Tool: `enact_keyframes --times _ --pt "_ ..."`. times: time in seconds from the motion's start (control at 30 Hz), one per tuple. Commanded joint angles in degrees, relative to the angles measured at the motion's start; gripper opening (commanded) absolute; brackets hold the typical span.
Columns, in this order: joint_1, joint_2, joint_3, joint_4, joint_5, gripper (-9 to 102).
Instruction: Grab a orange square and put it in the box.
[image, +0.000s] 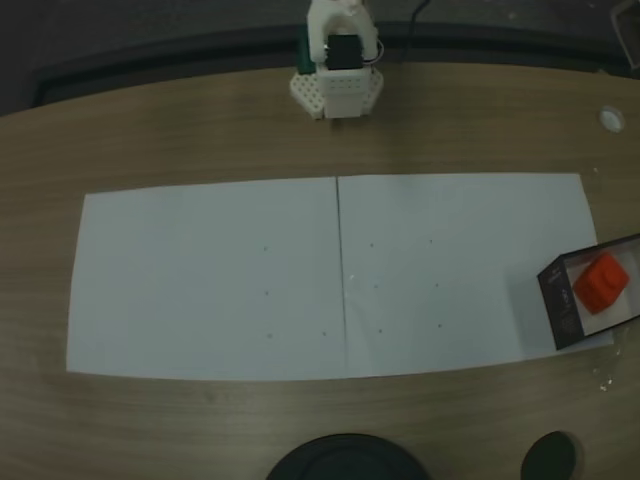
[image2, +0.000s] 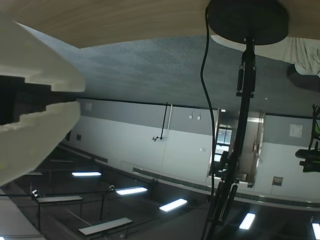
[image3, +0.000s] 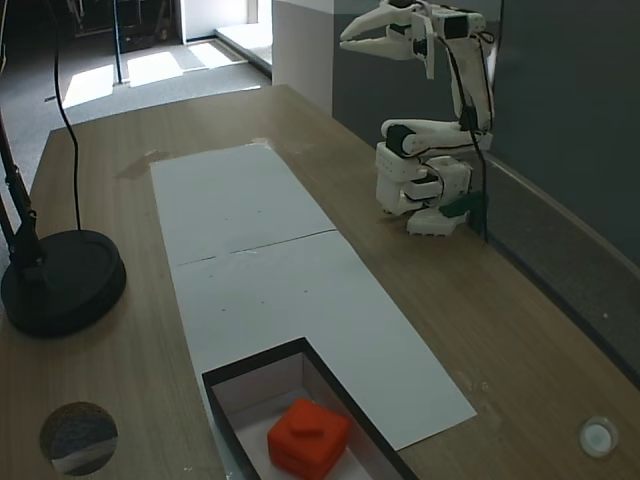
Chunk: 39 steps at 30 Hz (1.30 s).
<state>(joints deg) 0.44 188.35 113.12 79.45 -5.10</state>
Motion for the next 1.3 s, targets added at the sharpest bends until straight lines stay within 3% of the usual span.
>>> enact_keyframes --times 0.0,0.4,0.67,1.0,1.27 --pt "0.26 0.79 3.16 -2.81 0.00 0" --pt "0.35 10.81 21.18 -15.38 -0.09 0" --pt "0.35 10.81 26.72 -19.34 0.18 0" --pt "2.46 10.90 50.27 -27.25 -0.09 0" --pt "2.81 10.90 61.35 -26.02 0.44 0"
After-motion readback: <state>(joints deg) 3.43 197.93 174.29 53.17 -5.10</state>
